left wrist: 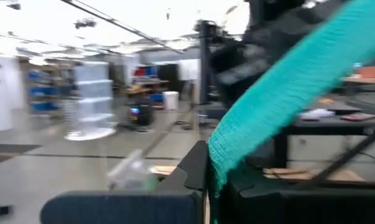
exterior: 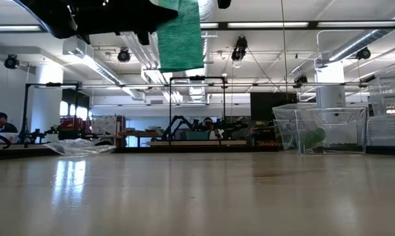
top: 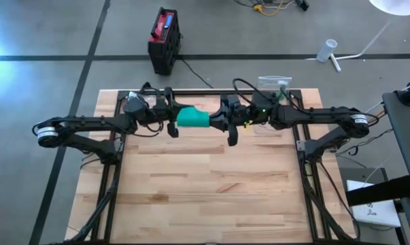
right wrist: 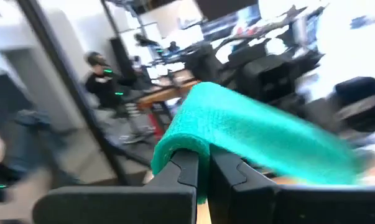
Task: Roll bandage
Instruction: Roll the dark green bandage
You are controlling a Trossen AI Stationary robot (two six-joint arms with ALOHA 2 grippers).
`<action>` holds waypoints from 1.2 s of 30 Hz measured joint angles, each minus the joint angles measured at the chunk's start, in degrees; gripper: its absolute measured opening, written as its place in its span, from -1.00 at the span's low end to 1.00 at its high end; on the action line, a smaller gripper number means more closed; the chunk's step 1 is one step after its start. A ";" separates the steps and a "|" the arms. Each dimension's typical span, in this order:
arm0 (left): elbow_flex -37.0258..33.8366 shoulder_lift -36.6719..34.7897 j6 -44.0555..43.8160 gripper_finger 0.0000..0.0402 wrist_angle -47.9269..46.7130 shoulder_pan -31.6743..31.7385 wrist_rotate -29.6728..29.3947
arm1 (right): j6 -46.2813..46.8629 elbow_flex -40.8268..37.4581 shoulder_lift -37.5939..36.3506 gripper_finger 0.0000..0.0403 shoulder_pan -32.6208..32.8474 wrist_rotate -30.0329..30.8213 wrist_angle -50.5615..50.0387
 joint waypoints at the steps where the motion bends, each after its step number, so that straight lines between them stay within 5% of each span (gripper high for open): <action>1: -0.01 0.11 -0.50 -1.00 -0.09 0.00 1.90 | -2.03 0.02 0.00 -0.99 0.00 1.48 -0.25; 5: -0.01 0.36 -3.54 -1.00 -0.16 -0.41 9.29 | -12.59 0.00 0.07 -0.99 -0.11 4.07 -0.66; 10: -0.30 -0.33 -4.99 -1.00 -1.32 -0.90 11.40 | -21.84 0.16 0.07 -0.99 -0.13 4.58 -0.75; 20: -0.50 -0.63 -8.87 -1.00 -1.73 -1.07 13.59 | -35.44 0.39 0.07 -0.99 -0.13 16.43 -2.10; 36: -0.52 -2.62 -12.35 -1.00 -1.76 -2.60 22.00 | -50.18 0.28 0.07 -0.99 -0.13 16.71 -2.52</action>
